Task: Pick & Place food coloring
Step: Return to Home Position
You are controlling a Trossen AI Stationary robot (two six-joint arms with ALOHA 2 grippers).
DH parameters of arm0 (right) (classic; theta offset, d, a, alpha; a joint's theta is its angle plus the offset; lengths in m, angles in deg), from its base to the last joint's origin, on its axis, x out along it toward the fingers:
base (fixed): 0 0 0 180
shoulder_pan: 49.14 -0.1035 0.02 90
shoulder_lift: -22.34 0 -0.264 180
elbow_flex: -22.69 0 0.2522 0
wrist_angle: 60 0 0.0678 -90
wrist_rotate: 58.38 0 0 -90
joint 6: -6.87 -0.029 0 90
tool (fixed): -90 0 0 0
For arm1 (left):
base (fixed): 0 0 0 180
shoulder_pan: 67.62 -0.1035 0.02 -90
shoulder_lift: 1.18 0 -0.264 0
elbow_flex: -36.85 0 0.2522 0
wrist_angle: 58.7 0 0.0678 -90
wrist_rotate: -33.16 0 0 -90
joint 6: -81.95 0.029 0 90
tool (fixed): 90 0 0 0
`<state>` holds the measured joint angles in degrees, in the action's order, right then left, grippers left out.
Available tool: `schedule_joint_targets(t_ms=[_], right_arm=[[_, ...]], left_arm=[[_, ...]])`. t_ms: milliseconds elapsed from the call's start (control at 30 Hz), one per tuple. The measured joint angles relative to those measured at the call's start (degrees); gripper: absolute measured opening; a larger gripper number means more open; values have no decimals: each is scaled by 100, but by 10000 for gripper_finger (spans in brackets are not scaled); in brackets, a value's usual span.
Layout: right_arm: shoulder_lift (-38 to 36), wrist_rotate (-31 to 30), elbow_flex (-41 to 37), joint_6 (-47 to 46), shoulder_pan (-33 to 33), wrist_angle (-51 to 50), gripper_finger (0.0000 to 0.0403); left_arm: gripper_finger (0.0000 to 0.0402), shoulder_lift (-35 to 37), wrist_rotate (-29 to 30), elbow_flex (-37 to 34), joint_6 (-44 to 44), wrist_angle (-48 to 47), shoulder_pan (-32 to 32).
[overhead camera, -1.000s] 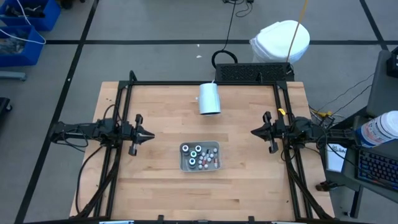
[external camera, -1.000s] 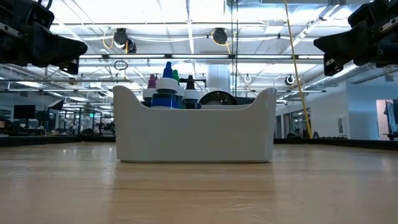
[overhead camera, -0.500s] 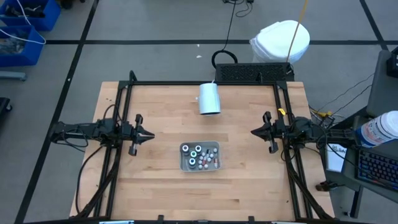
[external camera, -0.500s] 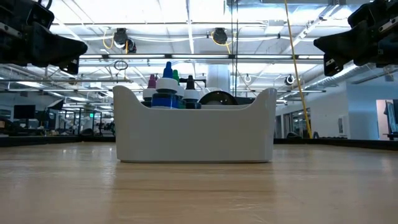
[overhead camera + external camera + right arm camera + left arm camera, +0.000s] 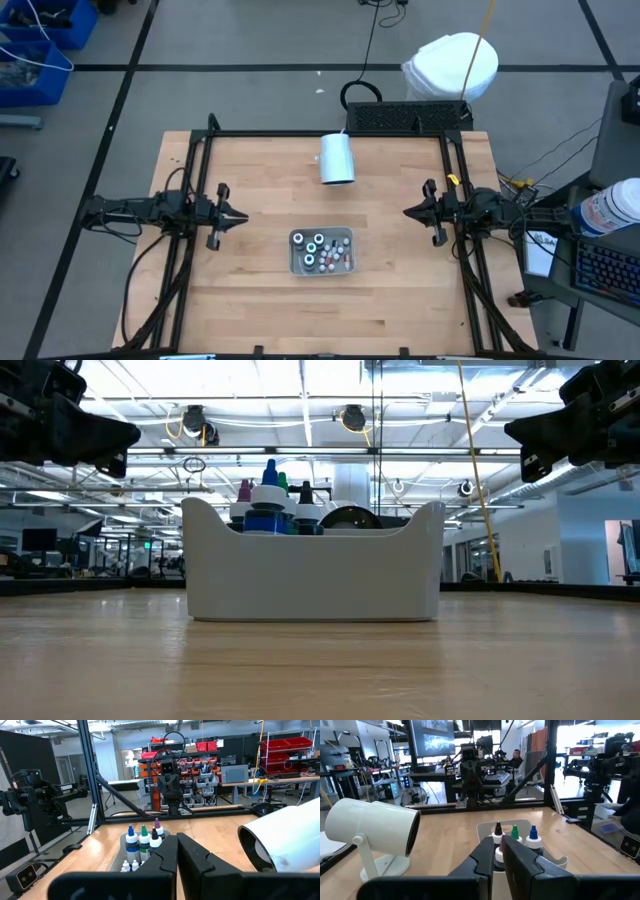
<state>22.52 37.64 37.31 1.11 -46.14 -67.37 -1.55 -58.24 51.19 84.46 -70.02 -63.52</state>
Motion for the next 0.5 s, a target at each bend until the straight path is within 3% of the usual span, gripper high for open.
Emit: schedule_joint_targets(t_ms=[500], right_arm=[[0,0,-1,1,0,0,0]], left_arm=[[47,-2,0,0,2,29,0]])
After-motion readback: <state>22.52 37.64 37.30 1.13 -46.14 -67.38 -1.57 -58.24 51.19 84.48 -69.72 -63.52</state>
